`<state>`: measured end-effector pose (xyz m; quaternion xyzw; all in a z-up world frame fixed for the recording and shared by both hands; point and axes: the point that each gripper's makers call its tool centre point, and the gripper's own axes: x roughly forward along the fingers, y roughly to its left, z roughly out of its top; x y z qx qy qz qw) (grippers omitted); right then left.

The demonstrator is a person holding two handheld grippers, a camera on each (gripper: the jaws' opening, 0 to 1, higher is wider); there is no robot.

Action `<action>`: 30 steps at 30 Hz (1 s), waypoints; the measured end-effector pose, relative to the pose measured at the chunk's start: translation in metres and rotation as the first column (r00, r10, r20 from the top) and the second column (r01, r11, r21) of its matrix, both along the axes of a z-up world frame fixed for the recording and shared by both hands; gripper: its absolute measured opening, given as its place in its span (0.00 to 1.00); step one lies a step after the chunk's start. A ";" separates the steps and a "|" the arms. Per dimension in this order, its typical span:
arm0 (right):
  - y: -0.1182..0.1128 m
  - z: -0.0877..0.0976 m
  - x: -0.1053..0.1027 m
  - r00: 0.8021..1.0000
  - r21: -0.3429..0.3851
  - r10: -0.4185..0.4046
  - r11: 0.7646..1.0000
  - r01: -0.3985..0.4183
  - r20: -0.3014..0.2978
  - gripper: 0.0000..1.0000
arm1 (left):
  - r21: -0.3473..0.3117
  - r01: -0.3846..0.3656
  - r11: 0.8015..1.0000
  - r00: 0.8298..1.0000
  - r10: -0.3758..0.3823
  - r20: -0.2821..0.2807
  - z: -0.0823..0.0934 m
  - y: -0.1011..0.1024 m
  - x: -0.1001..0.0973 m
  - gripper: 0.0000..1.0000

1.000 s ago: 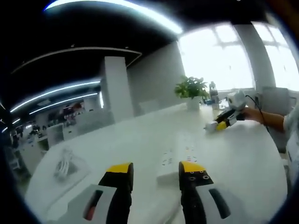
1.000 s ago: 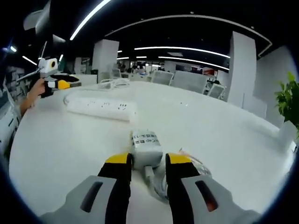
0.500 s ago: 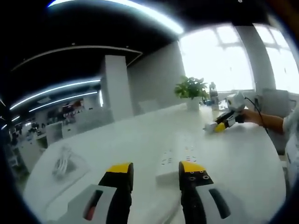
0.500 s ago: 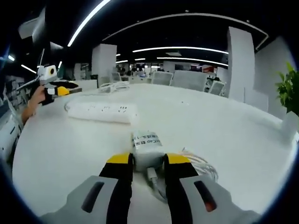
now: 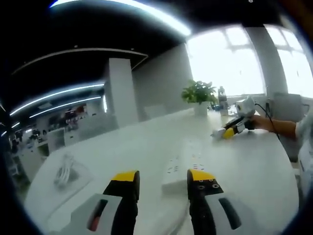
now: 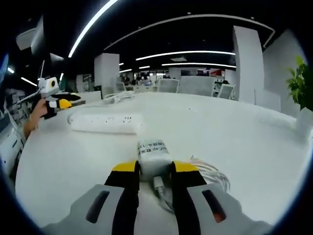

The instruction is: Straighten the power strip on the desk, plug the charger into it

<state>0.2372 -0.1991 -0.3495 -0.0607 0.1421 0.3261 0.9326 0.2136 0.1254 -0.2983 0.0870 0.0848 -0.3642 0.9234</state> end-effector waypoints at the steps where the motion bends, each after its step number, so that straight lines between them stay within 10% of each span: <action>1: 0.000 0.000 0.000 1.000 0.004 -0.002 1.000 0.002 -0.003 0.24 | -0.001 0.001 1.000 1.000 -0.001 -0.001 0.000 0.000 0.000 0.40; 30: 0.006 0.012 0.001 0.995 -0.029 -0.048 0.999 0.046 -0.089 0.23 | 0.016 0.021 1.000 1.000 -0.020 -0.019 -0.005 -0.007 -0.005 0.40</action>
